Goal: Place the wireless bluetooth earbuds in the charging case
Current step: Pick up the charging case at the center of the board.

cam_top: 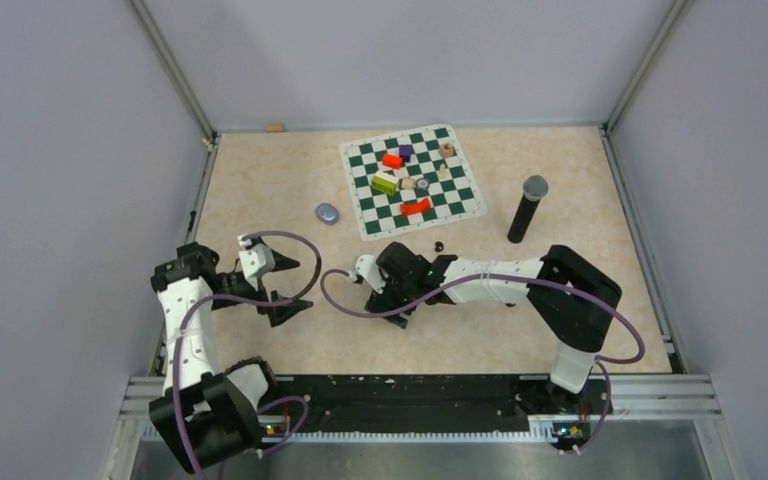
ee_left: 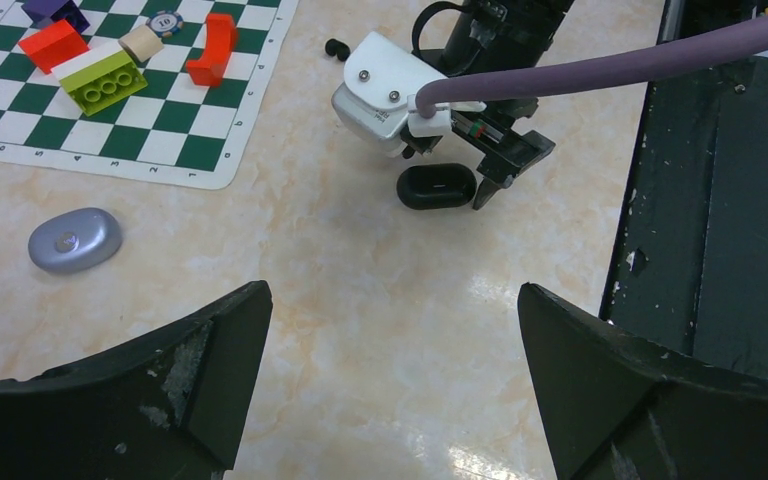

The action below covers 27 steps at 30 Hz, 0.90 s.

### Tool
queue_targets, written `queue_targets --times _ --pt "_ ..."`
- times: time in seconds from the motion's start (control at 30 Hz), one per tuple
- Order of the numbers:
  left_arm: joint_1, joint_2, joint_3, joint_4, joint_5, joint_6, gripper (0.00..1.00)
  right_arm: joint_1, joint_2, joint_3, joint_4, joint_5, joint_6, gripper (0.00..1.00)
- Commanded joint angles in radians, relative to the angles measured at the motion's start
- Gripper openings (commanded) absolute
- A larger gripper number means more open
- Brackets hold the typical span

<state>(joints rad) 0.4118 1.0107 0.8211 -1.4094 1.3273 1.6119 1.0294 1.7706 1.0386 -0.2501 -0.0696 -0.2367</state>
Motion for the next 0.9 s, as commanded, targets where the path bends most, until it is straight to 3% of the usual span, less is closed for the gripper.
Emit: queue_targets --times 0.0,0.13,0.37,0.63,0.87 --pt "0.009 0.015 0.036 -0.042 0.041 0.045 0.99 0.003 0.02 0.049 0.021 -0.023 0.023 0.77" --pt "0.008 0.026 0.039 -0.056 0.042 0.061 0.99 0.003 0.031 0.046 0.034 0.008 0.01 0.72" --pt "0.008 0.047 0.045 -0.074 0.049 0.086 0.99 0.004 0.001 0.037 0.056 0.05 -0.052 0.4" --pt "0.008 0.143 0.064 -0.011 0.106 0.015 0.99 0.002 -0.154 -0.049 0.121 0.044 -0.169 0.4" --pt "-0.003 0.319 0.186 -0.095 0.128 0.075 0.99 -0.003 -0.273 -0.101 0.173 0.064 -0.245 0.39"
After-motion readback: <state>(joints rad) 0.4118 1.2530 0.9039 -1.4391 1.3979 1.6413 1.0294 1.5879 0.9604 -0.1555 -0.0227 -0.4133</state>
